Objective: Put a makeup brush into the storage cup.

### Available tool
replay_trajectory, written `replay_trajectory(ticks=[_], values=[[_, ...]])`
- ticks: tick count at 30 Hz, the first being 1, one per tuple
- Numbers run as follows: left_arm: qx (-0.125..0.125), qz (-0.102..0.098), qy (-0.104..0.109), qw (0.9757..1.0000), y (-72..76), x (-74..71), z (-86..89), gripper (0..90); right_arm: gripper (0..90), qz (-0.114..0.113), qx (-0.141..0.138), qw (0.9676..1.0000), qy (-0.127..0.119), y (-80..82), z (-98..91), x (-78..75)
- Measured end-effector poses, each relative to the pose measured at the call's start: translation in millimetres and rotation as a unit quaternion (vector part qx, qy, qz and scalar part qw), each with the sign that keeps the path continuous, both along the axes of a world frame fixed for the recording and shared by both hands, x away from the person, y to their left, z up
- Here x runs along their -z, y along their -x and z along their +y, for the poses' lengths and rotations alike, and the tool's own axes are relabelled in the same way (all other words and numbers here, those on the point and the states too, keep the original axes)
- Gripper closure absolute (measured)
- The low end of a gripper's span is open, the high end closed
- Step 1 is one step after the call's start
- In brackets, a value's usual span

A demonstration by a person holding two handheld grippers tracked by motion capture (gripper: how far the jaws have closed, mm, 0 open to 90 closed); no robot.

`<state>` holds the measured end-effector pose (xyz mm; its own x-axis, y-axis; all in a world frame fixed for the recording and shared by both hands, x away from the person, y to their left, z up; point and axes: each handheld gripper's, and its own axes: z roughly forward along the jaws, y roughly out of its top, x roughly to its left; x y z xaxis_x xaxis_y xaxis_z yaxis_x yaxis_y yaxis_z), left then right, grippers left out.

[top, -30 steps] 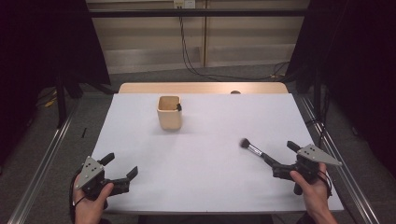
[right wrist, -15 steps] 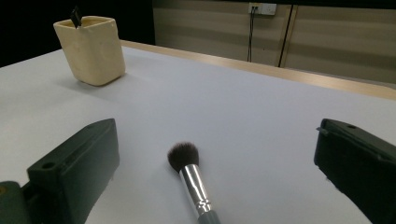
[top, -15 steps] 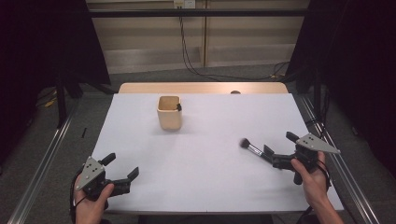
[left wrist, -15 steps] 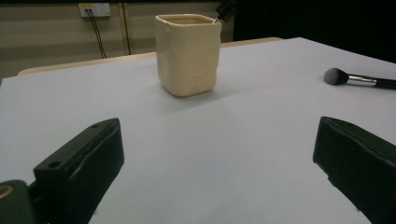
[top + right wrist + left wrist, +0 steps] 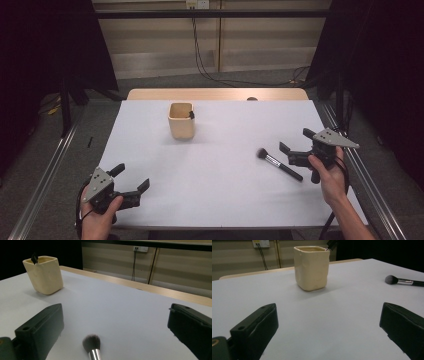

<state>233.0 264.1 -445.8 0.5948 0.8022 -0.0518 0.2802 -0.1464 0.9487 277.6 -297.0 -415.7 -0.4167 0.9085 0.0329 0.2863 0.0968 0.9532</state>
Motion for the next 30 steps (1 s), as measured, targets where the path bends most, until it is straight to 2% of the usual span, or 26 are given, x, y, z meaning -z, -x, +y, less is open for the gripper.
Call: replay_trajectory(ticks=[2, 9, 15, 18, 20, 26, 30], values=[[0.001, -0.004, -0.002, 1.0, -1.1, -0.7, 0.6, 1.9, 0.2, 0.003, -0.004, 0.9999, -0.011, -5.4, 1.1, 0.6], [-0.005, -0.004, 0.005, 1.0, -0.6, -0.6, 2.4, 1.9, 0.6, 0.016, 0.001, 0.9999, -0.004, -20.1, 3.3, 6.5], [-0.006, -0.005, 0.003, 1.0, 0.8, -1.2, 3.4, 1.9, 0.7, 0.018, -0.004, 0.9998, -0.002, -26.6, 5.6, 3.2], [-0.004, -0.006, 0.001, 1.0, 1.2, -1.4, 5.2, 1.9, 1.0, 0.026, -0.009, 0.9996, 0.006, -29.7, 5.4, 1.6], [-0.006, -0.005, 0.0, 1.0, 1.2, -1.1, 5.5, 1.9, 1.1, 0.046, -0.017, 0.9988, 0.008, -33.0, 3.4, 2.3], [-0.006, -0.004, 0.002, 1.0, 1.4, -1.3, 5.8, 1.9, 3.2, 0.08, -0.028, 0.9959, 0.031, -39.5, -0.6, 3.5], [-0.003, -0.003, 0.001, 1.0, 1.1, -1.3, 6.5, 2.0, 3.0, 0.106, -0.042, 0.9923, 0.048, -41.5, -1.5, 0.1]])
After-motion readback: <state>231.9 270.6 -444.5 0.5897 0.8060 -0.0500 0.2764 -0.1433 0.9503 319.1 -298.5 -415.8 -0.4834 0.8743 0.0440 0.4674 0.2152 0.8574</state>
